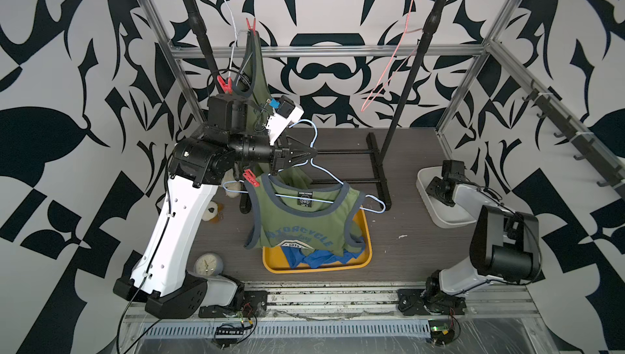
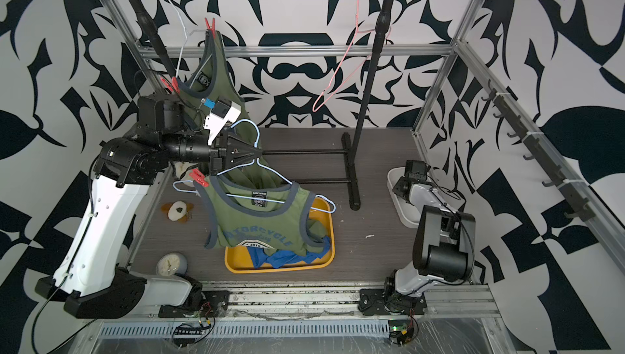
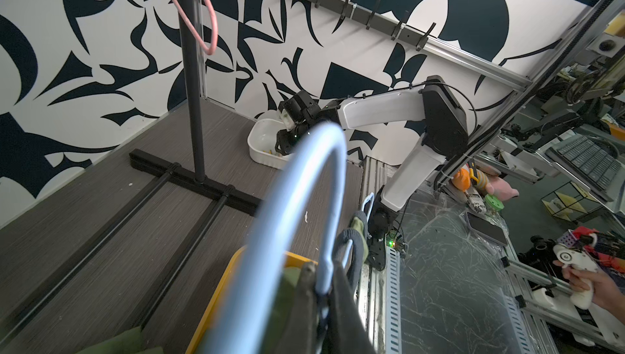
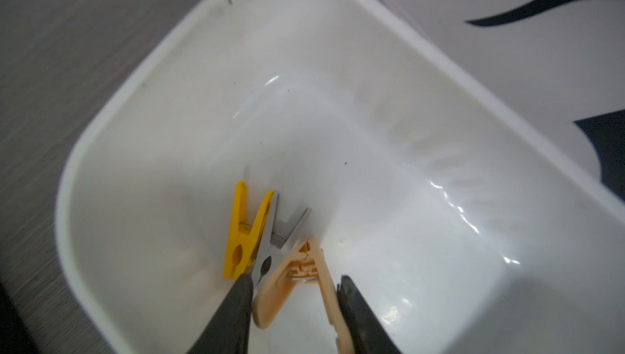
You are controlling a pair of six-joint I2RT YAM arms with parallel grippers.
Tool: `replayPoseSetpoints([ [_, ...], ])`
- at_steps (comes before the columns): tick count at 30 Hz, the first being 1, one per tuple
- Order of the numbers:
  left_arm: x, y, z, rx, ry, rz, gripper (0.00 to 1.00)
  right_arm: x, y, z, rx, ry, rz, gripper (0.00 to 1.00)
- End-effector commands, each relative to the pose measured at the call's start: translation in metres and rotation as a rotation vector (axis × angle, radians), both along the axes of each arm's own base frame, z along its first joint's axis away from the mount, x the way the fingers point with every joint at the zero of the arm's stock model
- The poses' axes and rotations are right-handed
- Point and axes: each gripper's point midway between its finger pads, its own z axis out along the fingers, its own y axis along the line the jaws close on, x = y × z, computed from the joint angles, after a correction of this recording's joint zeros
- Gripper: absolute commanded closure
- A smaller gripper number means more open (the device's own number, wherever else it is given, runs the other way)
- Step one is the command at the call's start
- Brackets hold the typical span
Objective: Remove the clothespins securing tank tops to the hanger
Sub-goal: Place the clothespin in the storage box, then adjust the hanger.
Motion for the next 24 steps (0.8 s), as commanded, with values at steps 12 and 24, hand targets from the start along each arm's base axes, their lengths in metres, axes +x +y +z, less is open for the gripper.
replayPoseSetpoints([
  [12, 0.005, -0.007, -0.015, 0.013, 0.011, -0.035, 0.98, -0.034, 0.036, 0.119, 0.042, -0.308, 0.108, 0.66],
  [24, 0.009, -0.012, -0.021, 0.021, 0.027, -0.058, 0.98, -0.087, 0.181, 0.301, 0.38, -0.832, 0.711, 0.71],
])
